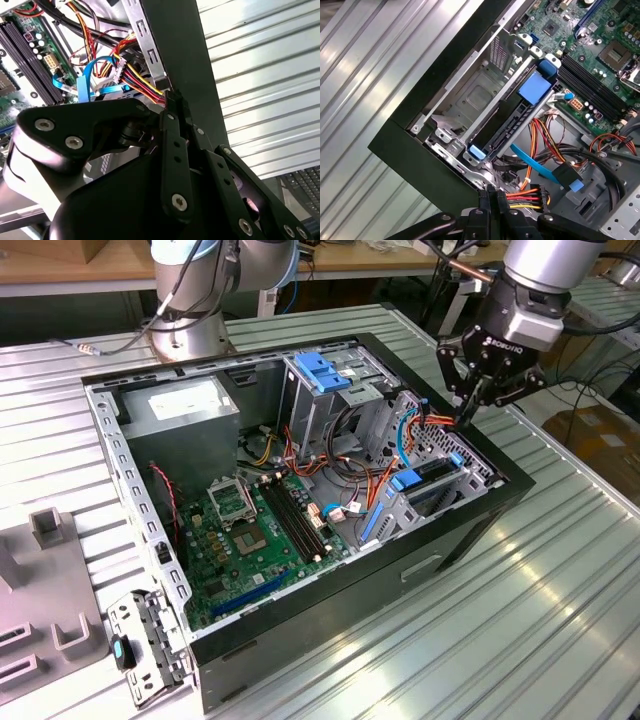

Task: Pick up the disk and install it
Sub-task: 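Insert the first disk wire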

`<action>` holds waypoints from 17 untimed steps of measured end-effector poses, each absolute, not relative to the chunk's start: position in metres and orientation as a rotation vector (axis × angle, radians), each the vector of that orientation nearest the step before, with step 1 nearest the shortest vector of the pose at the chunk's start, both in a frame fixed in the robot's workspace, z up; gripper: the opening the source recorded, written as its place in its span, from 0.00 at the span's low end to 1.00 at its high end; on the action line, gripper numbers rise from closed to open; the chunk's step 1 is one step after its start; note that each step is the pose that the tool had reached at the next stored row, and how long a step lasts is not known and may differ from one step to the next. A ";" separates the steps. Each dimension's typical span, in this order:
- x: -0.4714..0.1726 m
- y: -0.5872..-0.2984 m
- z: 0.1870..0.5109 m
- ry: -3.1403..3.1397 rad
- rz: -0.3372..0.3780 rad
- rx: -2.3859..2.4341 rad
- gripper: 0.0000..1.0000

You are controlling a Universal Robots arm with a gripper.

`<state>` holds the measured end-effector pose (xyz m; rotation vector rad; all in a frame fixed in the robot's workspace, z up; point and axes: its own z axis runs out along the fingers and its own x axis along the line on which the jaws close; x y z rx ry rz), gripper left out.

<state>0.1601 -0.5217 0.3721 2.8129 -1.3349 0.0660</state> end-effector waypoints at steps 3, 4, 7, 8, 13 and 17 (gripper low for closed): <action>0.156 -0.522 0.372 -1.333 0.069 2.809 0.17; 0.155 -0.522 0.372 -1.333 0.069 2.808 0.17; 0.154 -0.522 0.372 -1.359 0.069 2.795 0.17; 0.154 -0.522 0.372 -1.376 0.069 2.786 0.17; 0.154 -0.522 0.372 -1.472 0.067 2.735 0.17; 0.154 -0.522 0.372 -1.477 0.067 2.733 0.17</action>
